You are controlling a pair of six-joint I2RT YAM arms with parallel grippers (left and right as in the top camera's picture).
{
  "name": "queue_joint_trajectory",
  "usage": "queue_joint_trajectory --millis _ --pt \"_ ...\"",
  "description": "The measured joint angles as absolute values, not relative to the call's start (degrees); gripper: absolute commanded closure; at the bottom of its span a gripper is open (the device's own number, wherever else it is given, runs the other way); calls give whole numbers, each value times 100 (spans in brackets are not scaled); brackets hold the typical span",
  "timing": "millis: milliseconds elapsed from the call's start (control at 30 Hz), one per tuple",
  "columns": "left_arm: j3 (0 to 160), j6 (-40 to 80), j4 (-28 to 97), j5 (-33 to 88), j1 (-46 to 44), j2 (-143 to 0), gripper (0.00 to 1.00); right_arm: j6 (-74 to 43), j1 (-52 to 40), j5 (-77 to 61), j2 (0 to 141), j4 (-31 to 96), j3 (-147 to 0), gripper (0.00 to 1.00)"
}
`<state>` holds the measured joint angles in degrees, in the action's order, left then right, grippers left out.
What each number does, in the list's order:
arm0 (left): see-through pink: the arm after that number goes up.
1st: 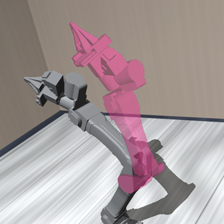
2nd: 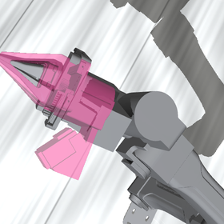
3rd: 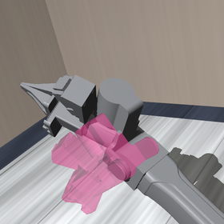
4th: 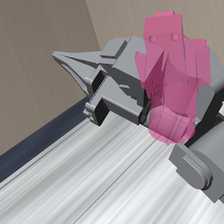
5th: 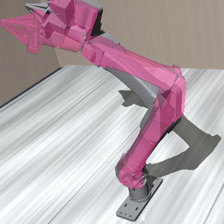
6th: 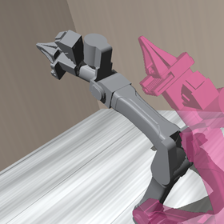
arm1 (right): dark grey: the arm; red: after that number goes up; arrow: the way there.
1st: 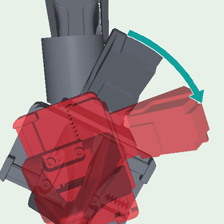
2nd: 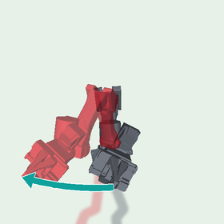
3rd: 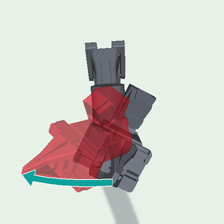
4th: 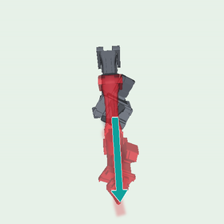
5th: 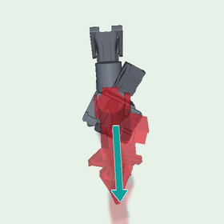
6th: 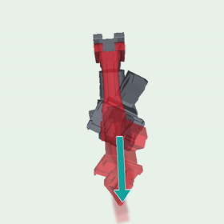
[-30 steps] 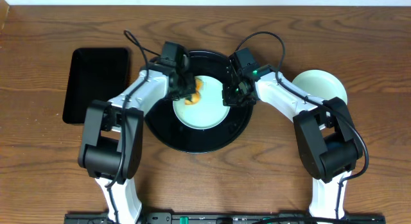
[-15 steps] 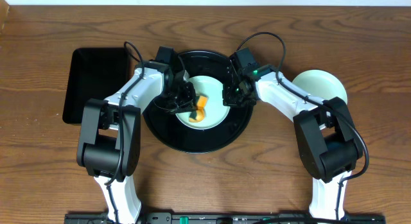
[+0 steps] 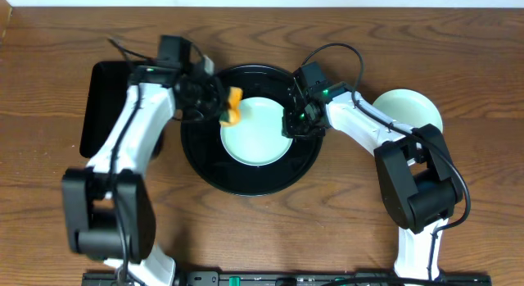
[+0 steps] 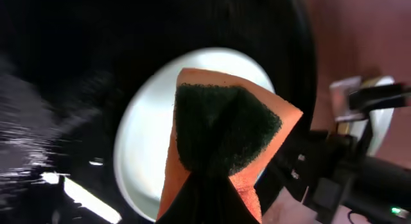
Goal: Clean dirty plates on tray and stack at the side
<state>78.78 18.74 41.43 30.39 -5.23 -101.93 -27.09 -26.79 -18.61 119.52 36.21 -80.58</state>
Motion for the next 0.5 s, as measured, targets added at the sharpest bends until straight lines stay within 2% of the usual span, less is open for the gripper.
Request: queue_joint_trajectory --millis 500 --pt "7920 1511 4230 2224 -419 -10136 93 -2886 -2652 -2178 12075 3332 -8064 99"
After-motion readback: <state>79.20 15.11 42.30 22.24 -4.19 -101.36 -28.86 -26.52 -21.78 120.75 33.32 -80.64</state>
